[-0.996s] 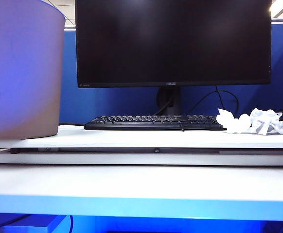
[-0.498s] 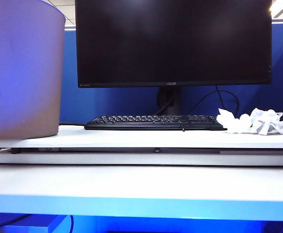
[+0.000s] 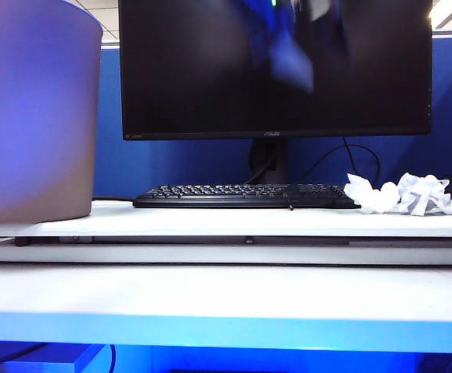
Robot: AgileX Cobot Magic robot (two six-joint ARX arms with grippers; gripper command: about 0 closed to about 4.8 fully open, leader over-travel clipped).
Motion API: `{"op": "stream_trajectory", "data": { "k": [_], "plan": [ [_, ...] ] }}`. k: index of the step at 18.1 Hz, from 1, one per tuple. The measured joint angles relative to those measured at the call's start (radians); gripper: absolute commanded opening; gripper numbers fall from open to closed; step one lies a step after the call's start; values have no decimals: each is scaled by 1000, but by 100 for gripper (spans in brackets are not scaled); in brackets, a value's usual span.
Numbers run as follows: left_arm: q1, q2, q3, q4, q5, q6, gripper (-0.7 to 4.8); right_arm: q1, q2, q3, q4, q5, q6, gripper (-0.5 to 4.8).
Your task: Pick up all paper balls from the table and place them in the pink trash can.
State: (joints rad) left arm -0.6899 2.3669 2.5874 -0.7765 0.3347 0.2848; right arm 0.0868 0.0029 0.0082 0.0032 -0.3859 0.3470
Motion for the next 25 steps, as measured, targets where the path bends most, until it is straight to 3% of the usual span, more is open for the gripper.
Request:
{"op": "stream_trajectory", "data": {
  "k": [6,11,16,17,19,25],
  "plan": [
    [-25,214,-5,54,108,-61,479,0,0,0,0,8,-4,-1],
    [-26,243,-5,185,132,-125,479,0,0,0,-28,16,-5,-1],
    [-21,285,-5,204,132,-144,463,0,0,0,-27,19,-5,-1],
    [-21,292,-5,204,132,-144,381,0,0,0,-28,23,-6,-1],
    [-21,296,-5,205,133,-143,-11,-1,0,0,-28,24,-6,-1],
    [-22,290,1,211,173,-140,-7,-1,0,0,-27,26,-7,-1]
  ]
}}
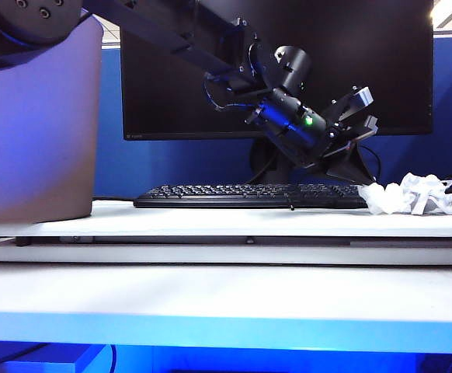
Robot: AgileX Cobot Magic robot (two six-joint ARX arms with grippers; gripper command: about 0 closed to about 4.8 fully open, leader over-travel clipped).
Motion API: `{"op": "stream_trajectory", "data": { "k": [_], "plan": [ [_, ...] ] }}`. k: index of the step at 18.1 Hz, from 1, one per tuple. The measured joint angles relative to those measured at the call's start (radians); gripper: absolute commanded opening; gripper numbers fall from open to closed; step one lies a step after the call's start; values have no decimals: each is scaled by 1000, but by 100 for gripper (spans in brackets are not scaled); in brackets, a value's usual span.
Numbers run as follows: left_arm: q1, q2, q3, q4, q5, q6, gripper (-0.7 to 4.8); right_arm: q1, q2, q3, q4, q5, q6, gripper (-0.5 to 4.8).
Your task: Pick up all paper balls from the table and place them in the pink trash can.
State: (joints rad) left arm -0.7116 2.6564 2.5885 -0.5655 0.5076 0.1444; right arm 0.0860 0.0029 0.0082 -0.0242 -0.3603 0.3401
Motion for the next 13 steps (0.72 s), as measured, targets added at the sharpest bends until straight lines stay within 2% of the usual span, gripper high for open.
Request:
{"op": "stream_trajectory", "data": {
  "k": [2,7,11,13],
  "plan": [
    [3,-59,0,-61,-41,16,-7,0,0,0,1,0,0,-1],
    [60,-346,7,-267,-243,168,-7,0,0,0,31,25,0,-1],
    [139,-620,8,-355,-402,205,-7,0,0,0,39,26,0,-1],
    [201,-743,18,-373,-457,197,-7,1,0,0,40,26,0,-1]
  ]
}}
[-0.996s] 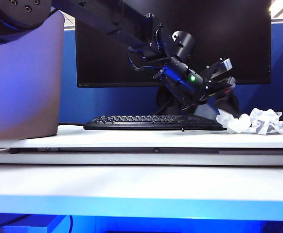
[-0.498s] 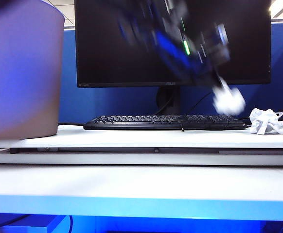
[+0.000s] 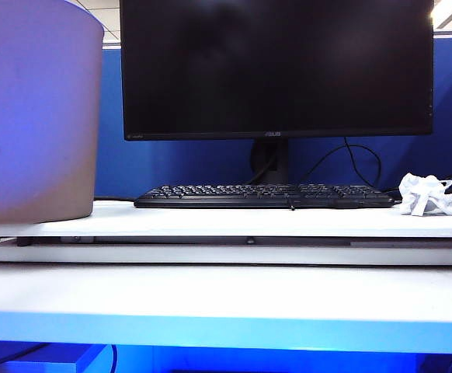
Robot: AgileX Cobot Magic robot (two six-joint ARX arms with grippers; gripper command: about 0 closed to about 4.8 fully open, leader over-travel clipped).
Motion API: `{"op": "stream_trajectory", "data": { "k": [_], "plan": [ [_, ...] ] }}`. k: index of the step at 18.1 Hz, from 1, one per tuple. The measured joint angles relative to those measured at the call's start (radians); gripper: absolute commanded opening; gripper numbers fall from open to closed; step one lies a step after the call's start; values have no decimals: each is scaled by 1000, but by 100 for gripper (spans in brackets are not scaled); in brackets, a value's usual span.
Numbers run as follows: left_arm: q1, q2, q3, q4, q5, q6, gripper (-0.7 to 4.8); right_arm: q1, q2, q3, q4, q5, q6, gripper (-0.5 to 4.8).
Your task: Pick up all paper balls from the table and place them in the pink trash can.
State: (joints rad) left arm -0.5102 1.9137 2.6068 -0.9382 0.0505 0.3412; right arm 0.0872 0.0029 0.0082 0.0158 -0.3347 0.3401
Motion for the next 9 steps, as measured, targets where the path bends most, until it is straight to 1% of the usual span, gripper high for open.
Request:
{"op": "stream_trajectory", "data": {
  "k": [2,3,4,6,7,9],
  "plan": [
    [59,-80,-6,-132,-111,6,-7,0,0,0,2,0,0,-1],
    [70,-109,-6,-203,-169,10,-7,0,0,0,2,0,0,-1],
    [101,-154,-6,-280,-238,-4,-7,0,0,0,2,0,0,-1],
    [155,-172,-5,-311,-363,-45,-6,0,0,0,2,0,0,-1],
    [154,-168,-6,-355,-441,-72,10,0,0,0,2,-3,0,-1],
    [161,-164,-27,-406,-422,-95,93,0,0,0,2,-10,0,-1]
  ]
}}
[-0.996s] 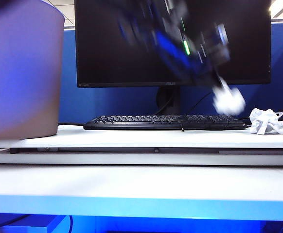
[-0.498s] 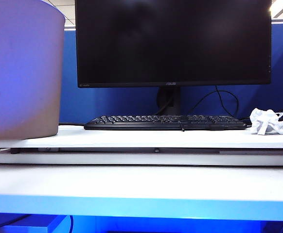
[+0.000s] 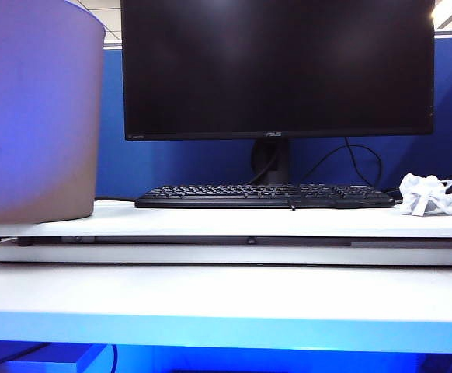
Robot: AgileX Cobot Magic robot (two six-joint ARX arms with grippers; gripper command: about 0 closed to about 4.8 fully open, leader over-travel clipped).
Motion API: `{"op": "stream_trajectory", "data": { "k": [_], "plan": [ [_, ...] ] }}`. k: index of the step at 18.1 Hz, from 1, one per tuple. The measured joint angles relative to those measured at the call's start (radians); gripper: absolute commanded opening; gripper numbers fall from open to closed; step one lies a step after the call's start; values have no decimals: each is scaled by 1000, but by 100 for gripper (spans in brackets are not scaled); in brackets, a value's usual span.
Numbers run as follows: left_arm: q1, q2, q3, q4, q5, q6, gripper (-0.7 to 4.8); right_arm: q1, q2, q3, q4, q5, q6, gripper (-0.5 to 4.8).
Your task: Pick up all paper balls from the table and place them in the pink trash can.
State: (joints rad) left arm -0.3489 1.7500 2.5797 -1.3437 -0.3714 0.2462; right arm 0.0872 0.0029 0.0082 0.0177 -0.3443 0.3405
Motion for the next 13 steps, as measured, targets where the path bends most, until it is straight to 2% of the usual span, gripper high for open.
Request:
{"op": "stream_trajectory", "data": {
  "k": [1,2,4,6,9,10,11,12,13],
  "plan": [
    [14,10,-2,-24,34,-21,213,0,0,0,0,3,0,-1],
    [6,14,-1,-38,52,-38,304,0,0,0,0,3,0,-1],
    [6,32,0,-58,54,-38,397,0,0,0,0,3,0,-1],
    [10,52,-2,-68,73,-66,441,1,0,0,0,3,0,-1],
    [-17,106,3,95,566,-140,449,18,0,0,-1,3,1,-1],
    [-58,154,3,167,666,-152,478,20,0,0,-2,3,2,-1],
    [-103,213,2,219,722,-159,479,25,0,0,-5,2,4,-1],
    [-185,322,-4,268,740,-162,479,25,0,0,-18,-8,6,-1],
    [-224,397,-4,317,764,-156,479,24,0,0,-33,-11,6,-1]
  ]
}}
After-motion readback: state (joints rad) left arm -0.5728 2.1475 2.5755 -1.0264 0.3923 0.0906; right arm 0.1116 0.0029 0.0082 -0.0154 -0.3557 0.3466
